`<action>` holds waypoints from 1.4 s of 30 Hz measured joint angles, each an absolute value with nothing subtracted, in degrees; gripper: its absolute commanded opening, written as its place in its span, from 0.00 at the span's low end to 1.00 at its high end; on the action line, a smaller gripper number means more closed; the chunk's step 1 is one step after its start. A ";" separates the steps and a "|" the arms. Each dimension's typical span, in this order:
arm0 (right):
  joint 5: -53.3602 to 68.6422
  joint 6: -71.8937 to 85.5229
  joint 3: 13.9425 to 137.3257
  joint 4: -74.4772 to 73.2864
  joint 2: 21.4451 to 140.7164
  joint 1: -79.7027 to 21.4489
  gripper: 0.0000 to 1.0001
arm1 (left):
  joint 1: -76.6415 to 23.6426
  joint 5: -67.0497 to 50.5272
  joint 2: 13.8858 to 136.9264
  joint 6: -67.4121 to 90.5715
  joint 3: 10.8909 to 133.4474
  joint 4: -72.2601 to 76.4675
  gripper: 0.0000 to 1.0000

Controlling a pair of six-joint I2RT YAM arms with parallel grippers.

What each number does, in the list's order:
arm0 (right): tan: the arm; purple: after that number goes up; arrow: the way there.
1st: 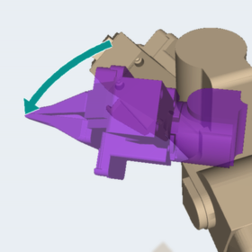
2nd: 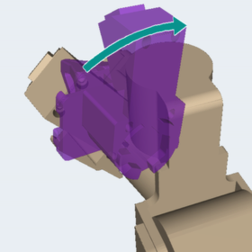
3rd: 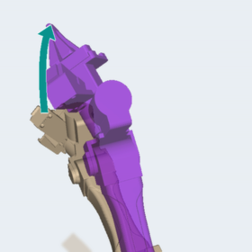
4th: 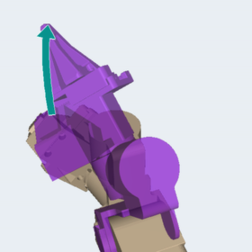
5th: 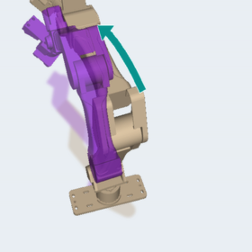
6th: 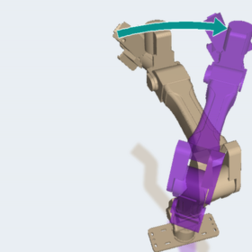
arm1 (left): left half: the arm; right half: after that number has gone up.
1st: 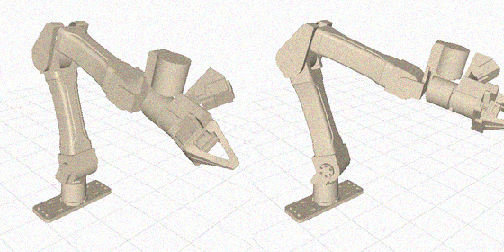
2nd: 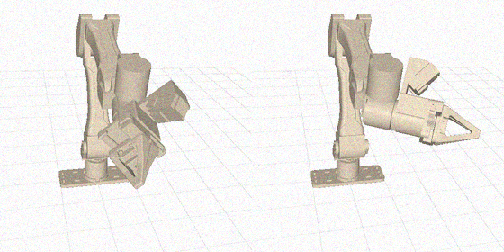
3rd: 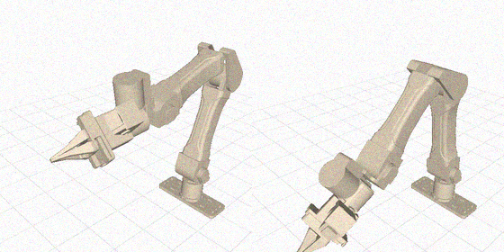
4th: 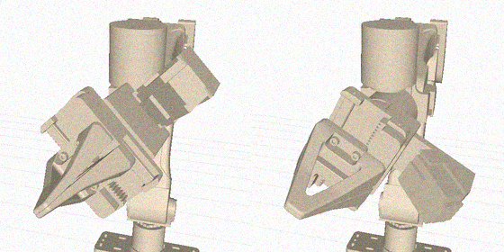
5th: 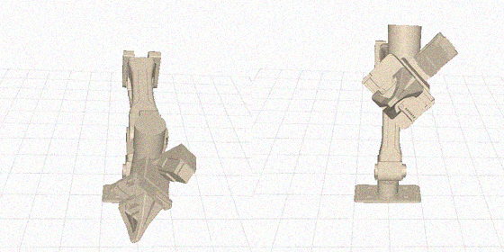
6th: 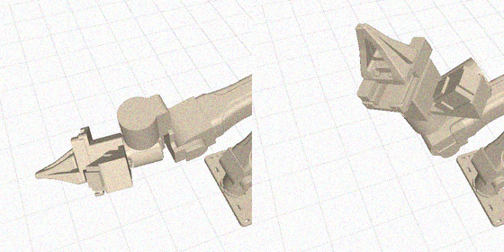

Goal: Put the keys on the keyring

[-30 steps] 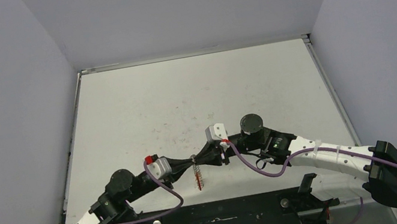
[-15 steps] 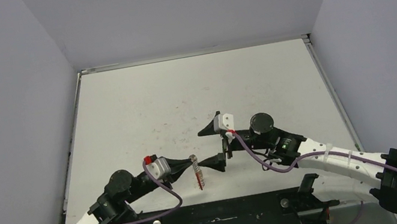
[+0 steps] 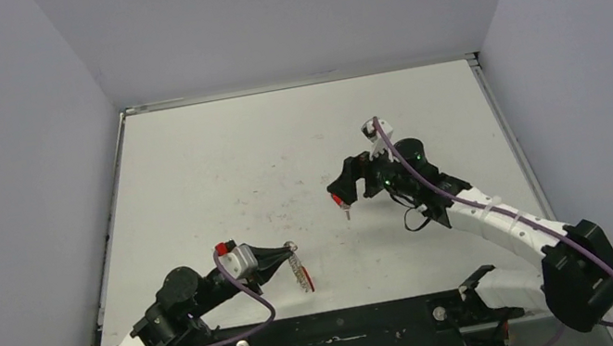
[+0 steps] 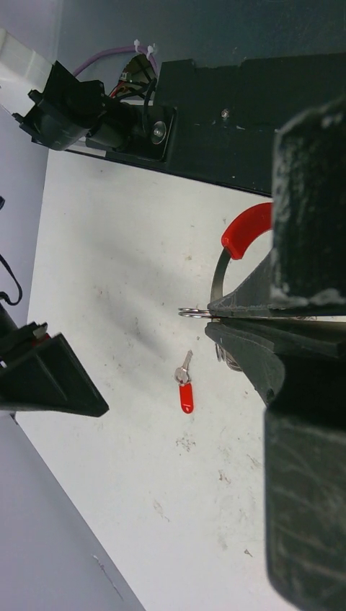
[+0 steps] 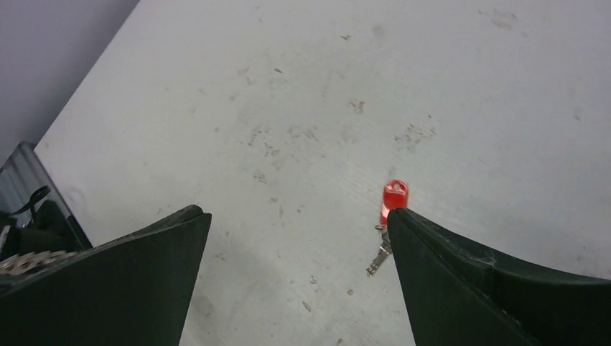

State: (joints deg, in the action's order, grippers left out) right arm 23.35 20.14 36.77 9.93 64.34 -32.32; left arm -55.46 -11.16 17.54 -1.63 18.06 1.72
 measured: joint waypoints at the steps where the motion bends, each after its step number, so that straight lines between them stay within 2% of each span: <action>1: 22.52 21.67 37.47 8.49 66.11 -31.07 0.98 | -55.46 -11.14 17.54 -1.61 18.06 1.56 0.00; 9: 19.92 29.41 45.69 -3.25 83.83 -26.68 0.68 | -55.46 -11.14 17.63 -1.21 18.06 1.37 0.00; 16: 17.85 32.23 51.07 -10.96 94.56 -28.60 0.59 | -55.46 -11.14 17.65 -0.80 18.04 1.37 0.00; 21: 13.74 32.23 53.87 -14.44 96.53 -32.47 0.53 | -55.46 -11.14 17.65 -0.64 18.02 1.43 0.00; 25: 10.81 32.18 55.37 -15.18 97.19 -34.37 0.44 | -55.46 -11.16 17.65 -0.64 17.82 1.48 0.00; 34: 5.37 32.40 56.90 -16.47 99.13 -35.09 0.37 | -55.46 -11.22 17.69 -0.64 17.69 1.50 0.00; 42: 5.17 33.10 56.90 -15.88 99.98 -35.35 0.12 | -55.46 -11.42 17.69 -0.64 17.69 1.48 0.00</action>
